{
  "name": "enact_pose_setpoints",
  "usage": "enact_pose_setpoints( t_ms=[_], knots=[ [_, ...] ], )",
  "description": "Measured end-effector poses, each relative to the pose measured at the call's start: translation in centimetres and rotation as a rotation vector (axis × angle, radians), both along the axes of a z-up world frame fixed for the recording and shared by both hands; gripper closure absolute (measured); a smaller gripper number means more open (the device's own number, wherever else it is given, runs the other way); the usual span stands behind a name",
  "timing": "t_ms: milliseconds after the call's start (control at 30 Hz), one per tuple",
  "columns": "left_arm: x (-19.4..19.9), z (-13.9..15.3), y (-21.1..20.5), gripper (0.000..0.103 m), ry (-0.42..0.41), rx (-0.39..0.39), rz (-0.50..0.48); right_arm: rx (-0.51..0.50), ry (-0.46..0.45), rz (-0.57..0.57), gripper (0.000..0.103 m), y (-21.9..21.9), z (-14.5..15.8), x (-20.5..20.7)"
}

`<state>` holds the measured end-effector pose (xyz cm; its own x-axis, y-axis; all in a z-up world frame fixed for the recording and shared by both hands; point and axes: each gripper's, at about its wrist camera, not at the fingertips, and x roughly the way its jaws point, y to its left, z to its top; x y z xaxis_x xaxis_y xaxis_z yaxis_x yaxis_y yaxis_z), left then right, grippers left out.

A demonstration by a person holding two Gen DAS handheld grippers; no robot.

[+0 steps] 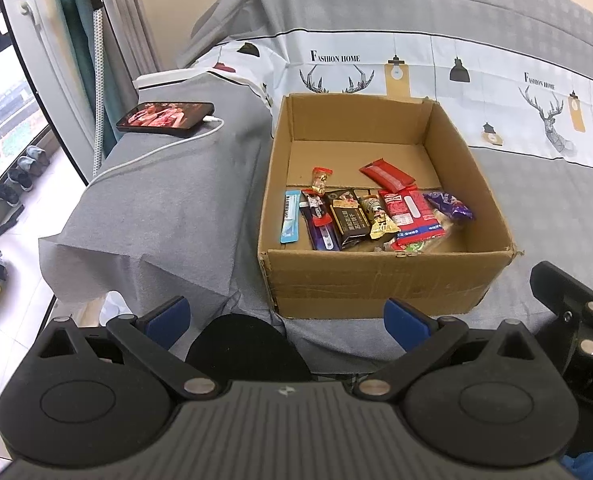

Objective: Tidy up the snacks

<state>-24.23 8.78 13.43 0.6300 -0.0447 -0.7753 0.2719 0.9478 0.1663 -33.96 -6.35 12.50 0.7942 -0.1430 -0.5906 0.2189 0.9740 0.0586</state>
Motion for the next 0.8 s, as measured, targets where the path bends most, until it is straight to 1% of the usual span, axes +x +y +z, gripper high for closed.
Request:
enact_pose_setpoints(
  t_ms=[333, 600, 800],
  knots=[
    [-0.17, 0.22, -0.02, 0.000, -0.012, 0.007, 0.009, 0.006, -0.016, 0.008, 0.001, 0.01, 0.27, -0.26],
    [-0.29, 0.60, 0.12, 0.000, -0.035, 0.005, 0.025, 0.008, -0.025, 0.009, 0.001, 0.03, 0.29, -0.37],
    [-0.47, 0.81, -0.01, 0.000, -0.053, 0.009, 0.017, 0.008, -0.028, 0.009, 0.001, 0.03, 0.29, -0.39]
  ],
)
